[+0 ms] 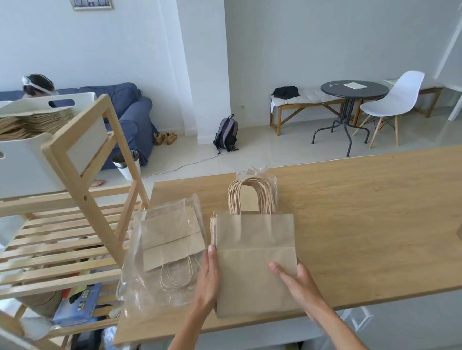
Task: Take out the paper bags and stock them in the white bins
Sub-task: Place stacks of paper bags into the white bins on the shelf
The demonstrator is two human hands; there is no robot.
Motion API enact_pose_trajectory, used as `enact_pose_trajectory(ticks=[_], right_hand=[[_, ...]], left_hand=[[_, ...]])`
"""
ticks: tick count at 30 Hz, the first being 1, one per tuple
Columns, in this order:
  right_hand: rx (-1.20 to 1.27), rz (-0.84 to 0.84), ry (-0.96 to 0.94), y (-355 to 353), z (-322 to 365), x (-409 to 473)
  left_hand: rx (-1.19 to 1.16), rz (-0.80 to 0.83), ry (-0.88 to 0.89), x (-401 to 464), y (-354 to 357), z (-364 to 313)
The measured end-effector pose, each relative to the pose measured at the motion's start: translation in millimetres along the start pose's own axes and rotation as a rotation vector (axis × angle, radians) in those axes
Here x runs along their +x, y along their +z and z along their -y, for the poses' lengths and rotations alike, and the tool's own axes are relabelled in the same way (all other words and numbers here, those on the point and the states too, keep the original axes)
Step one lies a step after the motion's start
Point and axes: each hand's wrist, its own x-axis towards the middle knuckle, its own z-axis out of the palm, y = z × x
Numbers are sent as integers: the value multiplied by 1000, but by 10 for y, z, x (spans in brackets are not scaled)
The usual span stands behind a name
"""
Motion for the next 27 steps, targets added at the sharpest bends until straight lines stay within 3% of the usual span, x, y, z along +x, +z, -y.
enact_pose_trajectory(ticks=[6,11,15,27], right_hand=[[173,102,16,51,146,-227],[200,240,143,-61,-46,-476],[250,256,253,-136,-157,-540],[570,0,384,-133,-263,-597]], left_hand=[[-288,141,-42,-210,-286,-102],[-354,108,-74,-557,-353,81],[-382,95,-101,-670,-366,209],[-532,129,-211,-758,-356,367]])
